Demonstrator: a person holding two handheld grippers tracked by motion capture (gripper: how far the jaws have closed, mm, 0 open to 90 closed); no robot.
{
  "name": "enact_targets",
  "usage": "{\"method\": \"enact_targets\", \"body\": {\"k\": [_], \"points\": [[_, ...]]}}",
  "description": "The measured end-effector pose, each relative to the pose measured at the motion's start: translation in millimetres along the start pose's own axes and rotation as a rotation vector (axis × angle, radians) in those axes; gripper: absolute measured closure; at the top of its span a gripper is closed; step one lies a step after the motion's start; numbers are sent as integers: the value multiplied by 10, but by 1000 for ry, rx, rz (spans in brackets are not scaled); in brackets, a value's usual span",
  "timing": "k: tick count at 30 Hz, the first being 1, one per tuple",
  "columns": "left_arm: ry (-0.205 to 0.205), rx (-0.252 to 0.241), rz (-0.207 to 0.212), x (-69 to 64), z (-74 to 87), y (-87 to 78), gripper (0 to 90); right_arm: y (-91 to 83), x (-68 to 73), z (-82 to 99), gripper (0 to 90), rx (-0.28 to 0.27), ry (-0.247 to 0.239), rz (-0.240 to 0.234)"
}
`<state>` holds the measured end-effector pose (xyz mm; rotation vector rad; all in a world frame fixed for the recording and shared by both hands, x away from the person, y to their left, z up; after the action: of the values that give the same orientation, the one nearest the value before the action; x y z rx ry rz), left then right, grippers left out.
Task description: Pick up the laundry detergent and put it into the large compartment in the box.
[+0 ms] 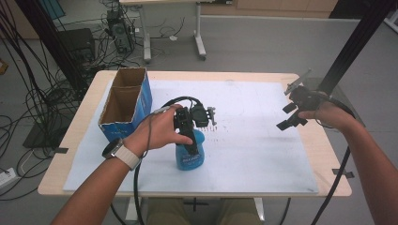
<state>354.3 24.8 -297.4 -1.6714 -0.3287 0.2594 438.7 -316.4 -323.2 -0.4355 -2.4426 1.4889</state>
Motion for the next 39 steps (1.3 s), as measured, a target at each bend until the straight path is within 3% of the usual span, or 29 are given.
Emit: {"method": "enact_targets", "body": {"k": [32, 34, 36, 39], "points": [[19, 31, -26, 8, 13, 93, 124, 10, 11, 13, 66, 0, 0, -3], [20, 27, -23, 10, 14, 84, 139, 6, 10, 12, 66, -1, 0, -2], [28, 18, -16, 9, 21, 79, 229, 3, 9, 11, 66, 0, 0, -1], [29, 29, -23, 7, 25, 86, 235, 0, 7, 6, 66, -2, -3, 0]]}}
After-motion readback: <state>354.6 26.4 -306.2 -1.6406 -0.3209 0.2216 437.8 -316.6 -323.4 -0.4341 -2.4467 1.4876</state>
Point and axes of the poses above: each handheld gripper's, and its own axes: y roughly forward along the jaws, z roughly out of its underside, x roughly to its left, the point moved 2 cm from there along y, roughly forward along the jaws, and after that the axes turned 9 degrees about -y, right-handed, at the moved point
